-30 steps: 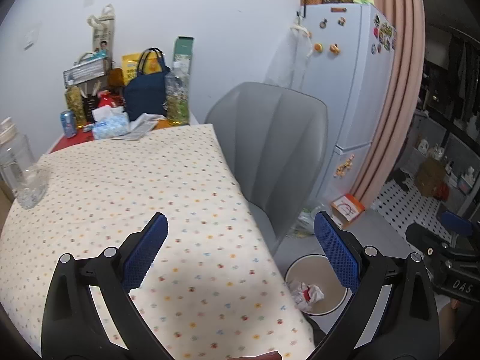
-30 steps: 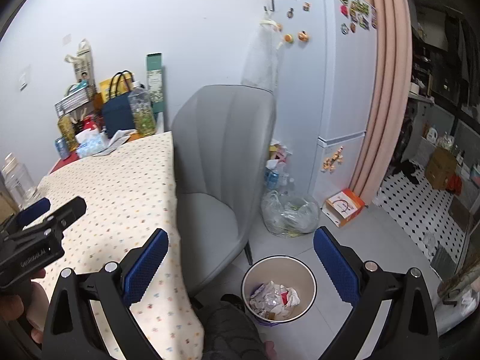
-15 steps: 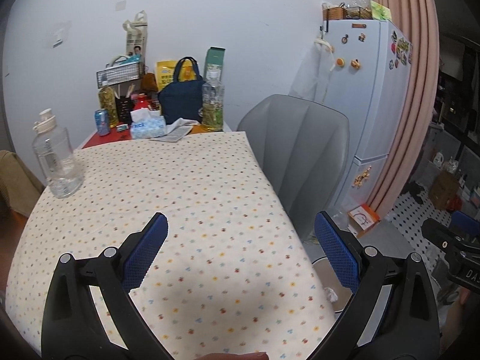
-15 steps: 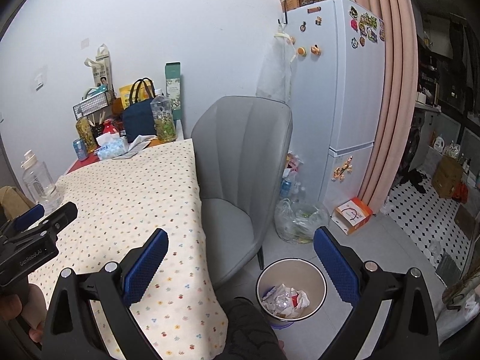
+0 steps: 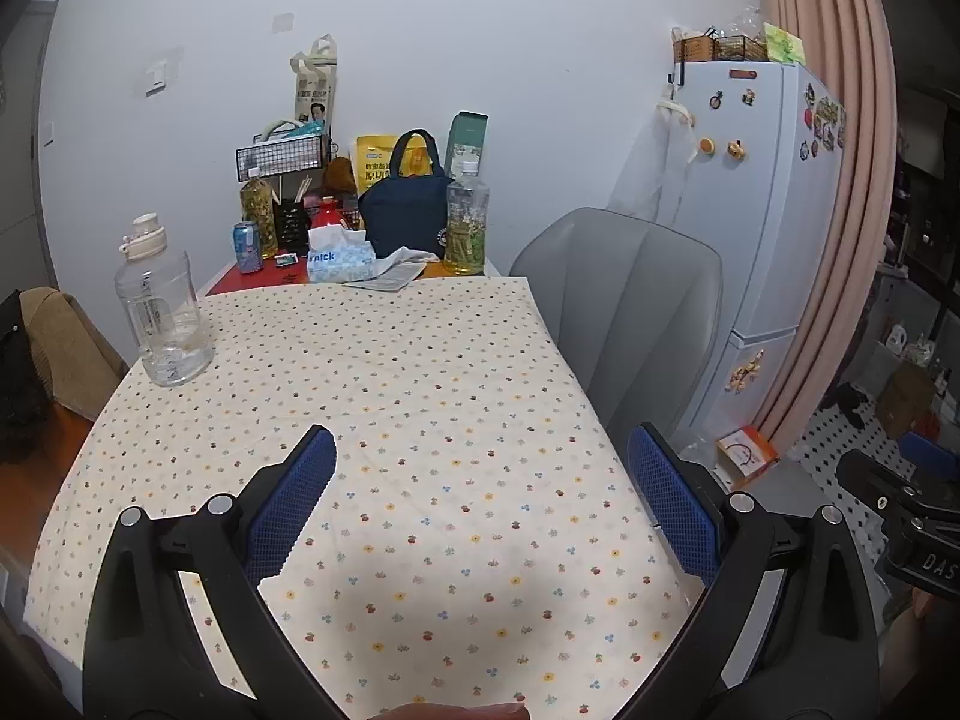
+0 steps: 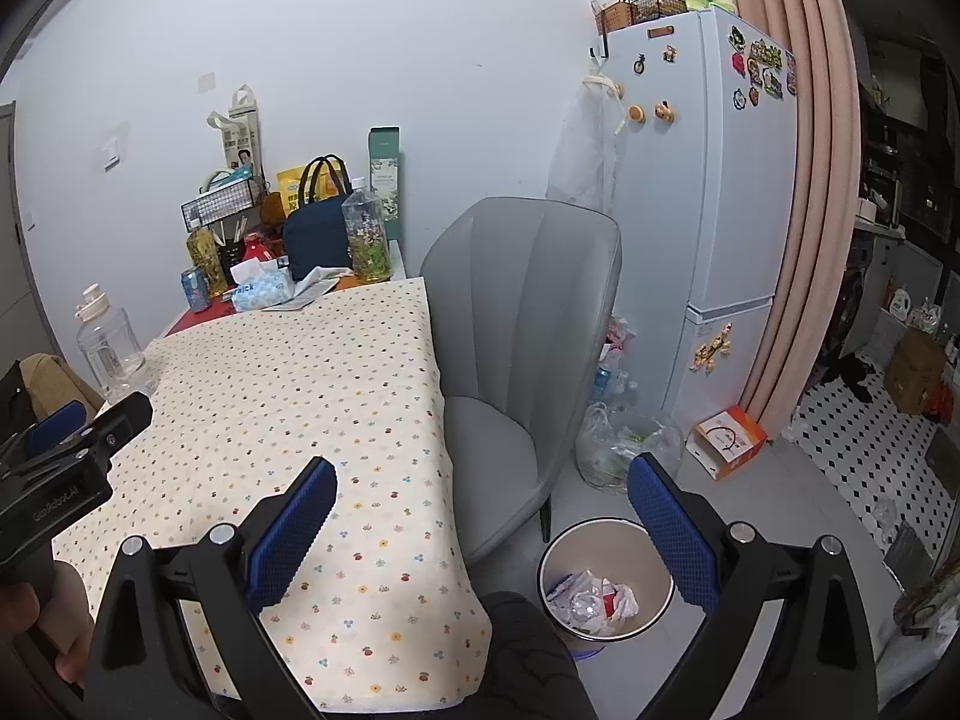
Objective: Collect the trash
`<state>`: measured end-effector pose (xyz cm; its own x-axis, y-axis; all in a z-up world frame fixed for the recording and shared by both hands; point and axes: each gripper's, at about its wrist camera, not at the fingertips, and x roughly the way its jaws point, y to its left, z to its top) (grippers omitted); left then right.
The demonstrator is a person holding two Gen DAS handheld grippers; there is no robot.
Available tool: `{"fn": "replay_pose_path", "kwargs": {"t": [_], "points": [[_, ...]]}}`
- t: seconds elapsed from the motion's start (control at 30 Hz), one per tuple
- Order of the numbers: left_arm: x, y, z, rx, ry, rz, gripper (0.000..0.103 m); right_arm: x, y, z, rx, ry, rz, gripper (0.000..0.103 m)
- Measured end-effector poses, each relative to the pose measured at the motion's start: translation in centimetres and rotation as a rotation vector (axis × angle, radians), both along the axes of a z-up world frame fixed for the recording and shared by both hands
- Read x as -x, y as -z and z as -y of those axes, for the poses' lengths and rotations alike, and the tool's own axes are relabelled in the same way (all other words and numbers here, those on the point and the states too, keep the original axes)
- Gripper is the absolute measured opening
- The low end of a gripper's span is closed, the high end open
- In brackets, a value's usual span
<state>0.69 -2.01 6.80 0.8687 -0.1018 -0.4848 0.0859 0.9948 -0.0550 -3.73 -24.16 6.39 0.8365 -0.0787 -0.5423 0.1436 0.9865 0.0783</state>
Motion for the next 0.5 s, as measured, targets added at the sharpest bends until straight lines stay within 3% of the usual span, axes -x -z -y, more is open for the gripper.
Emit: {"fn": "replay_pose_path", "kwargs": {"t": [0.5], "points": [[0.44, 0.28, -0.83, 0.049, -0.024, -0.015, 0.097, 0.29, -0.43, 0.10, 0.010, -0.007, 0.016, 0.095]]}}
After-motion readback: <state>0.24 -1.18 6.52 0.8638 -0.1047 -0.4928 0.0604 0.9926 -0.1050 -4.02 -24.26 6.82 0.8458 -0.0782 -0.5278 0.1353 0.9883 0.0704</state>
